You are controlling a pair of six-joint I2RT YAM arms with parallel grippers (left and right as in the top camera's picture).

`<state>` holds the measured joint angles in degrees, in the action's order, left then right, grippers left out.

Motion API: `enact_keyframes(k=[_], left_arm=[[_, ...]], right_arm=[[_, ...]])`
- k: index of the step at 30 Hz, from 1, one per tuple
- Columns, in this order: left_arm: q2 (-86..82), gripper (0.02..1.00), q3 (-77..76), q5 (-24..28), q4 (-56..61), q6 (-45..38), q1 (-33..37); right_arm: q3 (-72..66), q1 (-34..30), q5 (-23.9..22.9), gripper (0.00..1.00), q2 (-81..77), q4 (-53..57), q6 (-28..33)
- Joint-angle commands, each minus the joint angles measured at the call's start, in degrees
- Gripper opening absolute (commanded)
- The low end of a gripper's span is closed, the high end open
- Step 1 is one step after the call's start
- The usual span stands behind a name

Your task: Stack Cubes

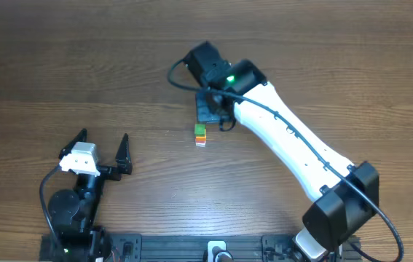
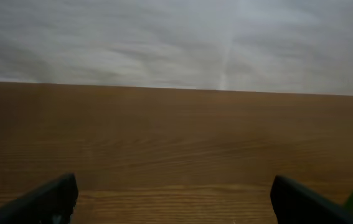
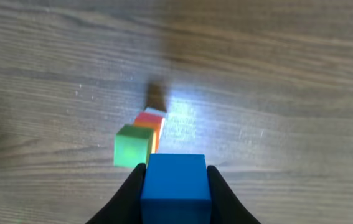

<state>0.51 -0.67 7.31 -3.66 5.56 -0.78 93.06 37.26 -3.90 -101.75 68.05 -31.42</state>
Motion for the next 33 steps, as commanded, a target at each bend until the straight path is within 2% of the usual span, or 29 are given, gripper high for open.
enact_keyframes(k=[1,19,33], left_arm=[[-0.3,1.000,0.3,0.4,0.0,-0.9,0.3],[-0.3,0.991,0.3,0.4,0.0,-0.9,0.3],[-0.3,0.998,0.3,0.4,0.0,-0.9,0.3]], right_arm=[[1.8,3.2,-3.2,0.064,-1.0,1.4,-7.0],[5.6,7.4,-0.4,0.060,-9.0,1.9,-10.2],[5.5,7.1,-0.6,0.058,-9.4,3.2,-11.0]])
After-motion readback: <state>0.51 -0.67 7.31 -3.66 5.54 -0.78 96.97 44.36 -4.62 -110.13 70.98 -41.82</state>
